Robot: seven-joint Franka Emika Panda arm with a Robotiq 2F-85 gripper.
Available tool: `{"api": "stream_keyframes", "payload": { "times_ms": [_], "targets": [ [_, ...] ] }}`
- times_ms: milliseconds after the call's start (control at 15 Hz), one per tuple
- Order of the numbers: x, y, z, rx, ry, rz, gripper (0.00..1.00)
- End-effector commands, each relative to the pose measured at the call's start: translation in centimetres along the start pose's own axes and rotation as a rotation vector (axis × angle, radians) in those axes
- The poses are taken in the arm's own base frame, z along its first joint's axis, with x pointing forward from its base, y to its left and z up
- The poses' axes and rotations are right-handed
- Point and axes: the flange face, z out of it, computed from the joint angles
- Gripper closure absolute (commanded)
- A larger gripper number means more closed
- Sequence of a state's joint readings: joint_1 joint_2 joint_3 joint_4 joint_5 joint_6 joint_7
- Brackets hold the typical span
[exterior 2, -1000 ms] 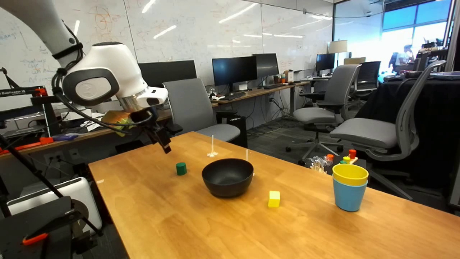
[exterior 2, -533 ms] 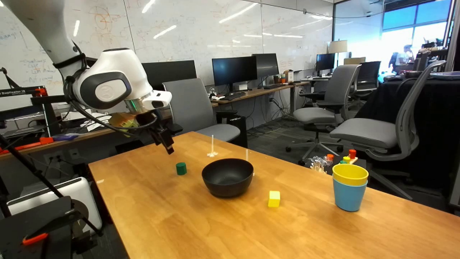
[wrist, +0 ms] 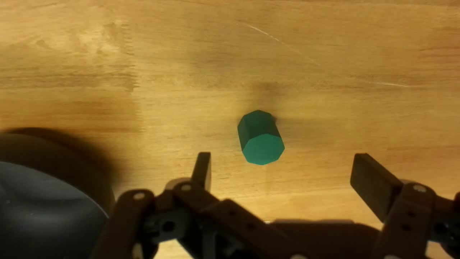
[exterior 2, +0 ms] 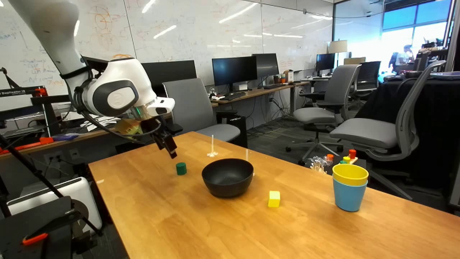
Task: Put the blocks in the bowl
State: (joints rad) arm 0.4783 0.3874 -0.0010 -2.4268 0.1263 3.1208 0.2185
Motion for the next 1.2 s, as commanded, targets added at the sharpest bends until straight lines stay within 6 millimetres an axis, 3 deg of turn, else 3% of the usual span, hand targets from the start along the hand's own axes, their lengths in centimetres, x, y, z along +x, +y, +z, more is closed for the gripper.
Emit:
{"api": "stream_keyframes", "payload": {
  "times_ms": [0,667,1133],
  "targets": [
    [1.3,-0.2,1.6,-0.016,0.042,0.011,0.00],
    [1.8,-0.7,5.8,-0.034,0.023,0.034,0.00],
    [2.6,-0.5,7.5,-0.041,0.025,0.063,0.00]
  ]
}}
